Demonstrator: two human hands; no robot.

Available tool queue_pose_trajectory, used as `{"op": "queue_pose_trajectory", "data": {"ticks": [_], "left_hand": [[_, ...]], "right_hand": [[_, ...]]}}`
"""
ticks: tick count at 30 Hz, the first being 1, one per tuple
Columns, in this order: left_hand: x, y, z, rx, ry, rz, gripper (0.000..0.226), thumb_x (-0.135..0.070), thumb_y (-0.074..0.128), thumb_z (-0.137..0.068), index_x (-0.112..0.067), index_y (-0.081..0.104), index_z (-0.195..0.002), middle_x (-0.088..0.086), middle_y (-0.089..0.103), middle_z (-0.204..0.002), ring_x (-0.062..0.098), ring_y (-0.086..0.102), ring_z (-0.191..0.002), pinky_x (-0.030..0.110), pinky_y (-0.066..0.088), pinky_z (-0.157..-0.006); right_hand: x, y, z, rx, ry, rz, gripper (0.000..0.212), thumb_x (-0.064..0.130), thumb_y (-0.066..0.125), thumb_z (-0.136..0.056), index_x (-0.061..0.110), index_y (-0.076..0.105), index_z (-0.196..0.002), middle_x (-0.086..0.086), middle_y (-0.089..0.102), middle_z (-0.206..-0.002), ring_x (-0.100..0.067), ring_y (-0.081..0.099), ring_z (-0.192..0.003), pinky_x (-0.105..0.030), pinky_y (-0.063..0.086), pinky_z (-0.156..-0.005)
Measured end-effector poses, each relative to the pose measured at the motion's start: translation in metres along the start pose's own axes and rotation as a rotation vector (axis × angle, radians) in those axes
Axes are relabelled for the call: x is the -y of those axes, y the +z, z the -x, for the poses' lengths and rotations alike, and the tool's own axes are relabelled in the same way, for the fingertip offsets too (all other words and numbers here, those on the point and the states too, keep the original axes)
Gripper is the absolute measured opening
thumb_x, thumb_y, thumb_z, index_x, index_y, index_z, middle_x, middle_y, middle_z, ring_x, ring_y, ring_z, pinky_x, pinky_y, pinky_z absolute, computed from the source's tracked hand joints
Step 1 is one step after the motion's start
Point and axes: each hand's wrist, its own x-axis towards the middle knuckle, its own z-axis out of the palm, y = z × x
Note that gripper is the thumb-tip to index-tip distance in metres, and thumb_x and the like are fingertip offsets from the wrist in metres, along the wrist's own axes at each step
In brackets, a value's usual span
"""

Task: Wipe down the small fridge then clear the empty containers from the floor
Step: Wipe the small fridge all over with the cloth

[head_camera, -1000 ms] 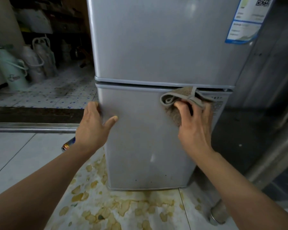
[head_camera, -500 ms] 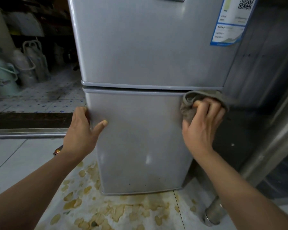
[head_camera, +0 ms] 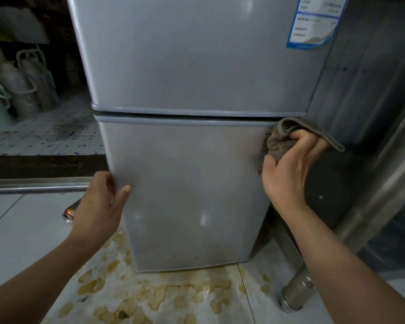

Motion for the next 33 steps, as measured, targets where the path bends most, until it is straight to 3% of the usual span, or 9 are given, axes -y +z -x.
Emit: {"op": "queue_pose_trajectory", "data": {"ticks": [5,12,15,19,22,25,28,30,33], "left_hand": [[0.006,0.007,0.0,-0.026,0.034,0.041,0.022,-0.034,0.054,-0.09,-0.025,0.036,-0.098,-0.001,0.054,-0.089,0.008,0.048,-0.068,0.025,0.035,-0.052],[0.009,0.011,0.003,-0.035,0.034,0.092,0.022,-0.039,0.05,-0.089,-0.026,0.036,-0.099,0.0,0.054,-0.087,0.01,0.051,-0.068,0.031,0.041,-0.058],[0.008,0.008,0.004,-0.005,0.022,0.098,0.023,-0.043,0.049,-0.088,-0.028,0.037,-0.101,-0.004,0.054,-0.087,0.017,0.057,-0.074,0.034,0.048,-0.061],[0.007,0.004,0.004,0.025,0.008,0.12,0.026,-0.046,0.048,-0.088,-0.027,0.039,-0.104,-0.004,0.057,-0.092,0.018,0.059,-0.081,0.039,0.053,-0.07],[0.012,0.008,0.012,0.016,0.018,0.091,0.026,-0.041,0.045,-0.092,-0.022,0.043,-0.11,-0.003,0.056,-0.096,0.019,0.057,-0.086,0.039,0.049,-0.074],[0.016,0.014,0.017,0.017,0.015,0.056,0.024,-0.036,0.045,-0.094,-0.017,0.046,-0.109,-0.002,0.054,-0.096,0.019,0.053,-0.087,0.036,0.044,-0.074],[0.015,0.014,0.016,0.024,0.0,0.071,0.019,-0.035,0.045,-0.094,-0.02,0.044,-0.105,-0.003,0.054,-0.096,0.016,0.051,-0.086,0.034,0.041,-0.072],[0.015,0.013,0.015,0.038,0.002,0.075,0.014,-0.035,0.046,-0.093,-0.024,0.041,-0.101,-0.004,0.053,-0.094,0.015,0.05,-0.084,0.032,0.039,-0.07],[0.016,0.012,0.015,0.04,-0.001,0.083,0.014,-0.035,0.047,-0.093,-0.025,0.04,-0.099,-0.003,0.053,-0.092,0.014,0.049,-0.081,0.03,0.036,-0.069]], "right_hand": [[-0.028,0.017,0.034,-0.019,0.009,0.053,0.036,-0.003,0.052,-0.069,-0.008,0.042,-0.104,-0.03,0.033,-0.123,-0.039,0.038,-0.113,-0.037,0.033,-0.102],[-0.082,0.026,0.135,0.412,0.256,0.307,0.048,-0.001,0.068,-0.073,-0.01,0.038,-0.11,-0.031,0.028,-0.132,-0.046,0.04,-0.114,-0.04,0.034,-0.1],[-0.065,0.026,0.121,0.319,0.261,0.276,0.042,-0.006,0.065,-0.07,-0.007,0.038,-0.102,-0.032,0.03,-0.127,-0.045,0.039,-0.111,-0.034,0.028,-0.097],[-0.028,0.026,0.082,0.047,0.144,0.164,0.041,-0.009,0.062,-0.066,-0.005,0.041,-0.101,-0.031,0.034,-0.122,-0.046,0.034,-0.114,-0.039,0.022,-0.103],[-0.017,0.035,0.082,-0.018,-0.024,0.15,0.044,-0.002,0.055,-0.066,0.001,0.042,-0.108,-0.026,0.035,-0.122,-0.039,0.034,-0.111,-0.04,0.025,-0.1],[-0.033,0.043,0.123,0.125,-0.231,0.281,0.048,0.006,0.062,-0.065,0.011,0.042,-0.109,-0.019,0.037,-0.116,-0.038,0.038,-0.103,-0.047,0.032,-0.092],[-0.06,0.041,0.171,0.37,-0.453,0.496,0.061,0.008,0.082,-0.055,0.018,0.046,-0.104,-0.027,0.06,-0.096,-0.046,0.056,-0.09,-0.051,0.051,-0.078],[-0.066,0.035,0.176,0.547,-0.506,0.509,0.061,0.006,0.083,-0.057,0.019,0.045,-0.102,-0.026,0.064,-0.094,-0.046,0.061,-0.082,-0.051,0.055,-0.071],[-0.048,0.032,0.155,0.515,-0.511,0.423,0.061,0.003,0.082,-0.055,0.018,0.044,-0.101,-0.028,0.058,-0.098,-0.048,0.058,-0.089,-0.055,0.052,-0.075]]}}
